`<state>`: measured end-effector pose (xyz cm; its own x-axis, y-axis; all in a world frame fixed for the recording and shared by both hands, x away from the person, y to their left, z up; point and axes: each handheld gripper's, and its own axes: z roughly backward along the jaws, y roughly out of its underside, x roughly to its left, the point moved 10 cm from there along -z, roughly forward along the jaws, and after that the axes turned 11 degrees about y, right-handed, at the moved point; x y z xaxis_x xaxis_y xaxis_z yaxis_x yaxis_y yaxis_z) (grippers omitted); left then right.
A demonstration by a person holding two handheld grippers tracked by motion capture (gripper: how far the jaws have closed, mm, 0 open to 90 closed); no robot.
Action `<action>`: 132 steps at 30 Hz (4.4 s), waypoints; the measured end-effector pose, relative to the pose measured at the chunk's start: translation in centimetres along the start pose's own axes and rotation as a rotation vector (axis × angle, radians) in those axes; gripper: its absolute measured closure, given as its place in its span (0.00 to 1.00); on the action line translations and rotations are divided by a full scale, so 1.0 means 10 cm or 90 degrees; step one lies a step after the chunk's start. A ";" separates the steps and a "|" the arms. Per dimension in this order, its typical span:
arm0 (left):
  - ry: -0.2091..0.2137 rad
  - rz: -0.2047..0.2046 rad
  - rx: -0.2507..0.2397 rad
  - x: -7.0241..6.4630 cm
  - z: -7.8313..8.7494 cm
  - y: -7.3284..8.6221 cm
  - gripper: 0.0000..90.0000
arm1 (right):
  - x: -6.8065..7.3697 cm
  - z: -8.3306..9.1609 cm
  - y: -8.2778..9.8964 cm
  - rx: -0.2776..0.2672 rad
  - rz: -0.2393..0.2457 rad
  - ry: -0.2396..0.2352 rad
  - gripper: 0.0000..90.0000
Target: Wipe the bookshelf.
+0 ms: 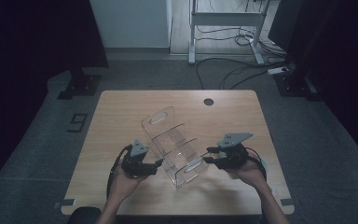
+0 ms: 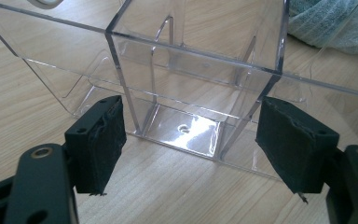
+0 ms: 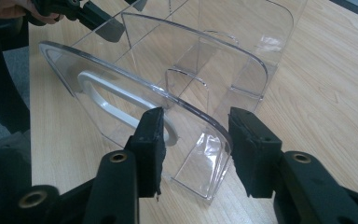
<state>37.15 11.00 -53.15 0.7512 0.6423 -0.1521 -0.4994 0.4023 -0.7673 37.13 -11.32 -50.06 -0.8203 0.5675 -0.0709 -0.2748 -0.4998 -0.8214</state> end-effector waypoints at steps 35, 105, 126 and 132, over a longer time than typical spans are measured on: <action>0.010 0.024 -0.056 0.06 0.20 -0.05 0.32 | 0.33 -0.05 -0.07 0.004 0.052 -0.054 0.90; -0.021 0.009 -0.004 0.14 0.09 0.00 0.38 | -0.01 -0.49 -0.04 0.025 -0.031 0.067 0.65; -0.064 0.042 0.008 0.43 0.15 0.12 0.38 | 0.39 -0.61 -0.15 0.026 0.008 0.016 0.65; -0.042 0.034 -0.022 0.35 0.26 0.03 0.34 | 0.46 -0.64 -0.16 0.030 0.026 0.015 0.61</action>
<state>38.49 15.02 -52.33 0.6935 0.7042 -0.1521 -0.5217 0.3453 -0.7802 37.00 -3.70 -52.74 -0.8196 0.5609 -0.1166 -0.2660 -0.5529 -0.7896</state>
